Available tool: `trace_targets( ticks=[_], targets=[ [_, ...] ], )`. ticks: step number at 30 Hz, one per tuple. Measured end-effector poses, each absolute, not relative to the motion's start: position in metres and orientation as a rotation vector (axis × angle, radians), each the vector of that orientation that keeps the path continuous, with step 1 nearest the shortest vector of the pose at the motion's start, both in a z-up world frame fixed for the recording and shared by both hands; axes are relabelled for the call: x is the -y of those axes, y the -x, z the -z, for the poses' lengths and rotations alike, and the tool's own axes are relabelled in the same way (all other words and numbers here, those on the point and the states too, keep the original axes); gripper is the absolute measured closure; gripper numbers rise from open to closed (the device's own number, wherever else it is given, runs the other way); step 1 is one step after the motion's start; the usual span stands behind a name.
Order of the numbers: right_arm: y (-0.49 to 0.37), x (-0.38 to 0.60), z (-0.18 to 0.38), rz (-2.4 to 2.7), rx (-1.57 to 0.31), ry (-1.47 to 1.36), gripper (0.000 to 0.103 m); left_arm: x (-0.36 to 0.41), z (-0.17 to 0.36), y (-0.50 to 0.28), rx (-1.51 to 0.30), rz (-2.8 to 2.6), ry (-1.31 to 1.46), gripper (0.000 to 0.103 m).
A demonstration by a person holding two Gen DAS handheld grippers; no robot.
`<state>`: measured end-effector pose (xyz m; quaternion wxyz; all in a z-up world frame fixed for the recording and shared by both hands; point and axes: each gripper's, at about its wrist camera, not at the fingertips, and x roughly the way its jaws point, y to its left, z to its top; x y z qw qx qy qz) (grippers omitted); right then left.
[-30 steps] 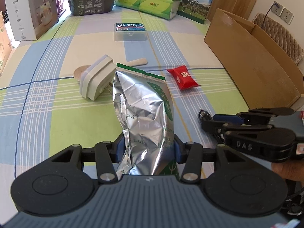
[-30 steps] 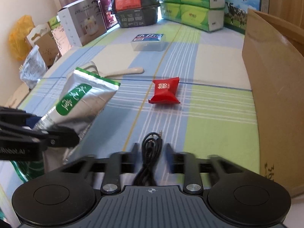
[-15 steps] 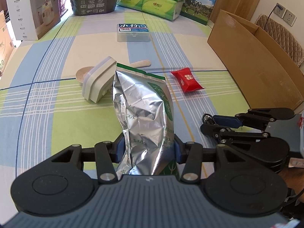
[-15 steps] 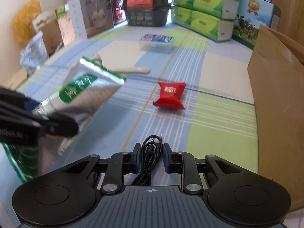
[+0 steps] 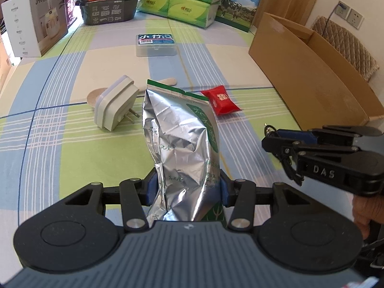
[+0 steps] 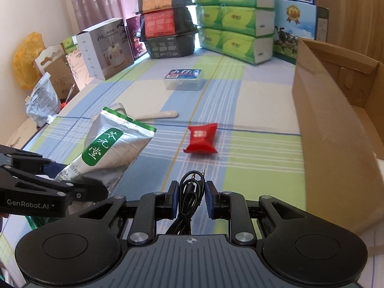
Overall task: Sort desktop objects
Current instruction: 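Lift the foil bag with left tool while right tool lifts the cable, then carry the foil bag and cable over the cardboard box with both tools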
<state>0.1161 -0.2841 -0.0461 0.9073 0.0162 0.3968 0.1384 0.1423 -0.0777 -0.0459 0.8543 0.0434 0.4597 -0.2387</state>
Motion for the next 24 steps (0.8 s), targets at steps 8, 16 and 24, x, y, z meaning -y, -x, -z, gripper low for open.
trace_targets(
  ticks=[8, 16, 24],
  targets=[
    [-0.094, 0.3, 0.015, -0.275, -0.806, -0.021, 0.083, 0.089, 0.026, -0.117, -0.951, 0.493, -0.113, 0.06],
    [-0.071, 0.318, -0.04, -0.272, -0.734, -0.01, 0.083, 0.109, -0.015, -0.095, -0.906, 0.499, -0.15, 0.06],
    [-0.054, 0.349, -0.083, -0.243, -0.686, -0.008, 0.083, 0.136, -0.057, -0.08, -0.85, 0.525, -0.189, 0.06]
  ],
)
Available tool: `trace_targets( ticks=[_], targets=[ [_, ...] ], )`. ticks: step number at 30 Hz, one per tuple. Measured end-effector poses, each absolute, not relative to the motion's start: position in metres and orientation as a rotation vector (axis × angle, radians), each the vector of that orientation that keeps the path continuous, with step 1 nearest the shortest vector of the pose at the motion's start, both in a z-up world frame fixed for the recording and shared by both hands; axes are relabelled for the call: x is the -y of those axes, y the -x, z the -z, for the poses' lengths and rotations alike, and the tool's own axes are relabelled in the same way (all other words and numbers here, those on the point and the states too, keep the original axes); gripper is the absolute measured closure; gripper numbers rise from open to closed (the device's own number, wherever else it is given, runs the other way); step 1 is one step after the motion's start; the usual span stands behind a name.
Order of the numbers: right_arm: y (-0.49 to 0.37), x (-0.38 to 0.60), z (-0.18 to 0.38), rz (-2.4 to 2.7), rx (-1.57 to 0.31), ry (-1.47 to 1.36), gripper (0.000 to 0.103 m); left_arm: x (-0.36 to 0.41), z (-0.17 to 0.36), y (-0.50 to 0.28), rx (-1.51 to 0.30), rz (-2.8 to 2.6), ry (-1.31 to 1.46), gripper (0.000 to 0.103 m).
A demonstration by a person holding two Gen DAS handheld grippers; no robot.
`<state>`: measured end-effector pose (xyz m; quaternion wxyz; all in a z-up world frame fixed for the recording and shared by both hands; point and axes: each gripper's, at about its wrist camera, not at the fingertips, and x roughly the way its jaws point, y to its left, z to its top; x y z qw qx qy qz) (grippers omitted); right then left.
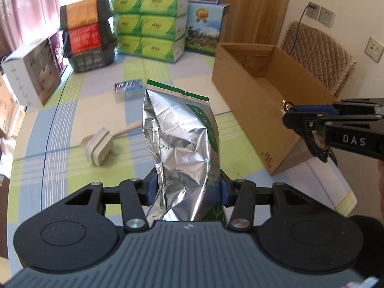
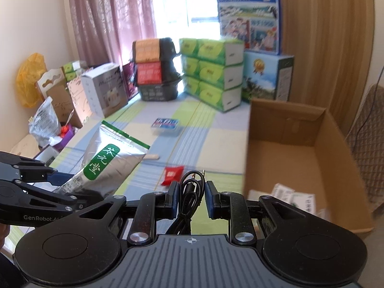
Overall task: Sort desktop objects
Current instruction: 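Carry the foil bag and cable over the cardboard box with both tools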
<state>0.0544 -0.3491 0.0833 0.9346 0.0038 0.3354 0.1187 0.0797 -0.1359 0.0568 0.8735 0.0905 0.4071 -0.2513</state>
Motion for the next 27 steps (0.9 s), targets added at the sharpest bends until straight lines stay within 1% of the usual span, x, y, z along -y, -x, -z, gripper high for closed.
trace_targets(
  ticks=[8, 14, 20, 27],
  targets=[
    [-0.046, 0.398, -0.117, -0.181, -0.656, -0.009, 0.083, 0.176, -0.079, -0.074, -0.828, 0.575, -0.216, 0.06],
    [-0.046, 0.44, -0.13, -0.13, -0.661, -0.02, 0.083, 0.213, -0.093, -0.075, -0.814, 0.631, -0.225, 0.06],
    [-0.049, 0.477, -0.132, -0.077, -0.679, -0.016, 0.083, 0.258, -0.106, -0.08, -0.802, 0.686, -0.227, 0.06],
    [-0.055, 0.505, -0.123, -0.046, -0.705, -0.037, 0.083, 0.301, -0.112, -0.093, -0.806, 0.74, -0.208, 0.06]
  ],
)
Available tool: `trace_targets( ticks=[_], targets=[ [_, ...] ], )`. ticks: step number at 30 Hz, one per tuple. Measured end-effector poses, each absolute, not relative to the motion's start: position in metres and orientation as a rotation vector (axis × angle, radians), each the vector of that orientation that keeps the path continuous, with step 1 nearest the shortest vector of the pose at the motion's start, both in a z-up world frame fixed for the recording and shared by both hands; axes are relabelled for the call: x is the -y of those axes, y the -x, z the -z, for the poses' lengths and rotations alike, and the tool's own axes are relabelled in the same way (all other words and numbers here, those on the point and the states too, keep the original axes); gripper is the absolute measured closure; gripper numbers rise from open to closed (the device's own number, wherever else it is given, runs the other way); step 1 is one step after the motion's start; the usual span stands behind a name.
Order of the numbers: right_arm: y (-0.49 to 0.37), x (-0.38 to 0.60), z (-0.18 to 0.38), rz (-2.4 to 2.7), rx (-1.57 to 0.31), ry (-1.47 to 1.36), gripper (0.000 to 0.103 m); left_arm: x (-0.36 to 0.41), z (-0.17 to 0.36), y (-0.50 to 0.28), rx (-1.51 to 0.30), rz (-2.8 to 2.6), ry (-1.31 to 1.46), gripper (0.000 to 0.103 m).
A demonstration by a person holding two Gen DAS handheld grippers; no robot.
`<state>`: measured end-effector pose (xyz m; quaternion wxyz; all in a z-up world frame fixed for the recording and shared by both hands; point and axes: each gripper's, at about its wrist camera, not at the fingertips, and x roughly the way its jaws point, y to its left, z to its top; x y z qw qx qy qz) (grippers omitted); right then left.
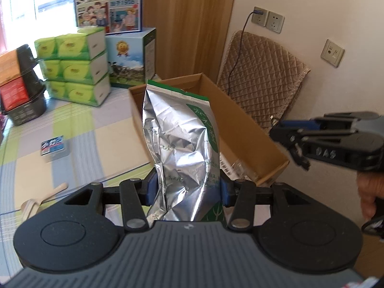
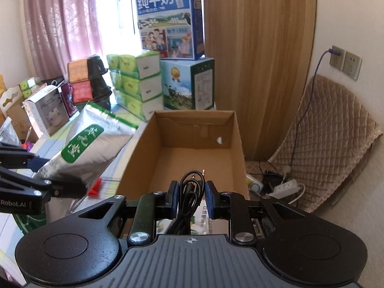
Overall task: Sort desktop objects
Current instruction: 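Carry the foil bag and cable over the cardboard box with both tools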
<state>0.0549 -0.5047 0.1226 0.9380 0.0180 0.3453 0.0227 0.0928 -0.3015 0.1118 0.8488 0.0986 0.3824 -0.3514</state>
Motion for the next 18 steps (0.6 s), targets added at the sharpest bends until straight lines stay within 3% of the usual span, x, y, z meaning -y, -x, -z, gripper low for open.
trace_targets(
  ticks=[18],
  targets=[
    [-0.094, 0.53, -0.094, -0.008, -0.749, -0.061, 0.083, 0.353, -0.073, -0.133, -0.855, 0.773, -0.165, 0.059]
  ],
)
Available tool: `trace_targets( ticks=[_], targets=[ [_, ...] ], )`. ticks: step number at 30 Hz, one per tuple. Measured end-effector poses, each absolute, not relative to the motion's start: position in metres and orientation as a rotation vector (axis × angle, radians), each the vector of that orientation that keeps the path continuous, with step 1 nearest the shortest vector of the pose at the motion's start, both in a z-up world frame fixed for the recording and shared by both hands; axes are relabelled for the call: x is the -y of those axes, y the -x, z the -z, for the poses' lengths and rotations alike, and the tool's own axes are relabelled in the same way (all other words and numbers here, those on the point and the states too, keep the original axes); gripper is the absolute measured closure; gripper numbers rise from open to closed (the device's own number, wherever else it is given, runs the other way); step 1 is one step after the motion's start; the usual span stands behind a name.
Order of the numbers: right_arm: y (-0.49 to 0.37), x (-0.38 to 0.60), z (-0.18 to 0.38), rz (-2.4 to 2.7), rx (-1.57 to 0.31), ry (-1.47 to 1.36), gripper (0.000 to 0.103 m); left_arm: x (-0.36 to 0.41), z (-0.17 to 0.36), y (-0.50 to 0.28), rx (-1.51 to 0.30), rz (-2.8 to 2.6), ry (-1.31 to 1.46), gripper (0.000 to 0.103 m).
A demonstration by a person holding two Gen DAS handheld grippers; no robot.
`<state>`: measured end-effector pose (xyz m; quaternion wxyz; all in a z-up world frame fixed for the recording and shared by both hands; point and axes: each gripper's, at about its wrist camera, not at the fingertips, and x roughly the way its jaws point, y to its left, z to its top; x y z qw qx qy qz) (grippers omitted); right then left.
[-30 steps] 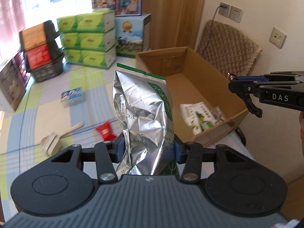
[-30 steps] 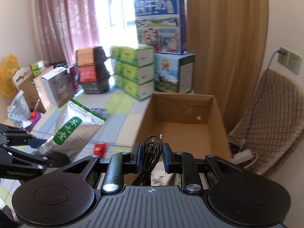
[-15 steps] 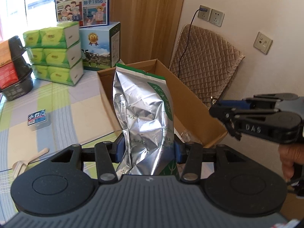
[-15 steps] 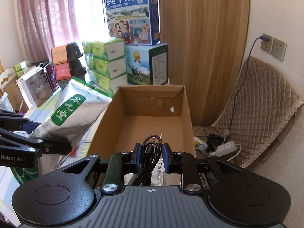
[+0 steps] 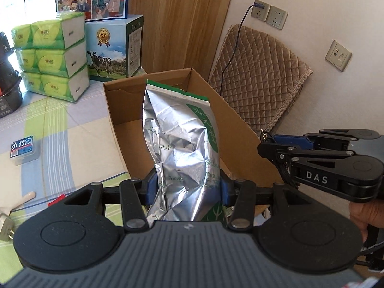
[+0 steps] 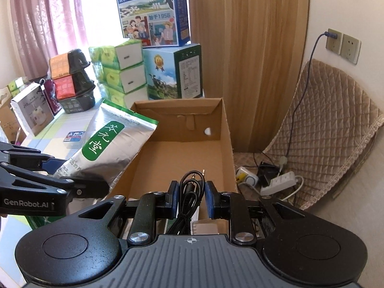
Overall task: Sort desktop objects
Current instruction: 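Carry the foil bag and cable over the cardboard box with both tools, then open both tools to drop the foil bag and cable into the box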
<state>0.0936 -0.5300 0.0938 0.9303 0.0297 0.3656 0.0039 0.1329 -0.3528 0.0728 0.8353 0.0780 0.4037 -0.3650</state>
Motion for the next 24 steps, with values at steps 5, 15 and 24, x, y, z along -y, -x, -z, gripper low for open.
trace_targets(
  ticks=[5, 15, 24],
  targets=[
    [-0.1, 0.53, -0.089, -0.002, -0.755, -0.057, 0.083, 0.355, -0.065, -0.146, -0.854, 0.76, -0.135, 0.051],
    [-0.11, 0.52, -0.084, -0.022, -0.757, -0.059, 0.083, 0.327, -0.076, -0.148, -0.805, 0.73, -0.133, 0.051],
    [-0.118, 0.508, -0.088, -0.046, -0.722, -0.07, 0.083, 0.306, -0.073, -0.143, -0.815, 0.711, -0.116, 0.05]
  ],
)
